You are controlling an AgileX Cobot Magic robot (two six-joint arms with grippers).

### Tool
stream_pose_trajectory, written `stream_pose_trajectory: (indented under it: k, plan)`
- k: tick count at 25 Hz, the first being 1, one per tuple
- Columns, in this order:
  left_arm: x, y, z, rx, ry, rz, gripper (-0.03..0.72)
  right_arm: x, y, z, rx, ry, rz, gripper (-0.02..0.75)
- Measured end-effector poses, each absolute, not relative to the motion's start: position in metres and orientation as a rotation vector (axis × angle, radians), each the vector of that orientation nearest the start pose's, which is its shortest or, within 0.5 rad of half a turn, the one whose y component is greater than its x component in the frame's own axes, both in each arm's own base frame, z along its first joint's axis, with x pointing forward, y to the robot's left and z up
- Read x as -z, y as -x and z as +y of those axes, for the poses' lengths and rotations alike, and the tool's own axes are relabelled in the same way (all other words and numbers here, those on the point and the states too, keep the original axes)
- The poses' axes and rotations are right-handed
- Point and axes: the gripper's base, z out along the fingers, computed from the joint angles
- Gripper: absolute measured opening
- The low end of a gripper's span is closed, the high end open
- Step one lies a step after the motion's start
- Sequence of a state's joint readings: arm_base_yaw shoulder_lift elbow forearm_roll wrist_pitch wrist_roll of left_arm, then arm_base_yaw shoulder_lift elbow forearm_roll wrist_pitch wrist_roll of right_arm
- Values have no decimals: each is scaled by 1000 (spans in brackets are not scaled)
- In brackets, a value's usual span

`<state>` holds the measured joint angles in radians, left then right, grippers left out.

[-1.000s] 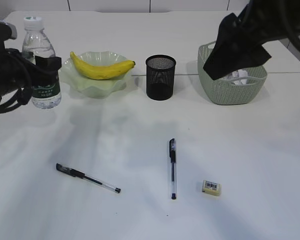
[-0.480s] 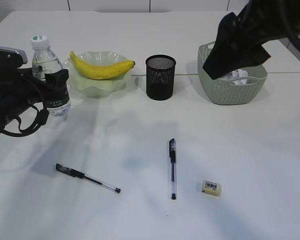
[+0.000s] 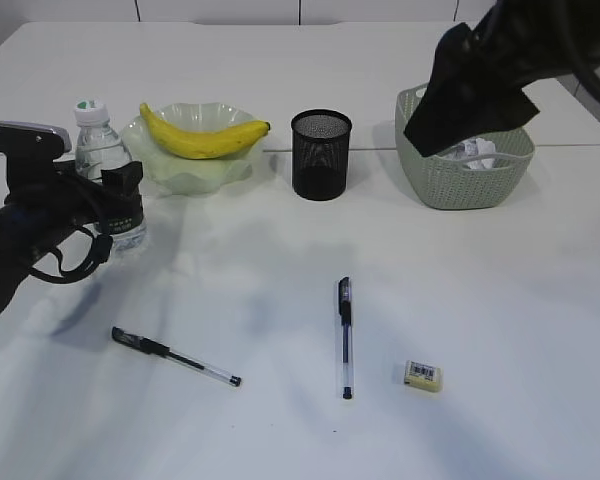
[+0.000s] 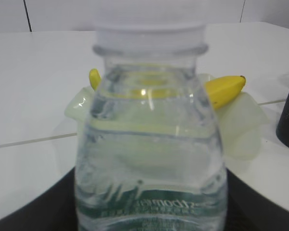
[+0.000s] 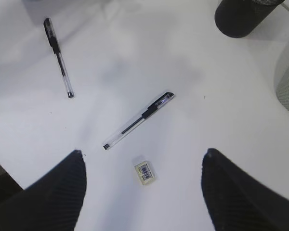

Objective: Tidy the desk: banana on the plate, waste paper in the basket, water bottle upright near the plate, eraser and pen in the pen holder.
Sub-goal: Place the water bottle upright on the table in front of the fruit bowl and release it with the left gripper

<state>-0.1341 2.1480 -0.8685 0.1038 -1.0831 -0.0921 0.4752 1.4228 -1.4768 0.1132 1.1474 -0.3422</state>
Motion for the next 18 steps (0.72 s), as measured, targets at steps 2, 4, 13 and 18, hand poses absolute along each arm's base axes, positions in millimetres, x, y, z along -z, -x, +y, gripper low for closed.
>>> stream_pose_trajectory:
  k: [2,4,13,18]
  plan:
    - [-102,-390,-61,210,-144,1674,433,-387,-254,141,-200,1004,2375,553]
    - [-99,-393,-61,210,-144,1673,433,-383,-254,141,-203,1005,2387,553]
    - [-93,-407,-63,208,-143,1648,433,-373,-257,143,-202,1013,2419,553]
    - [-91,-409,-63,210,-142,1637,433,-373,-258,143,-206,1004,2420,553]
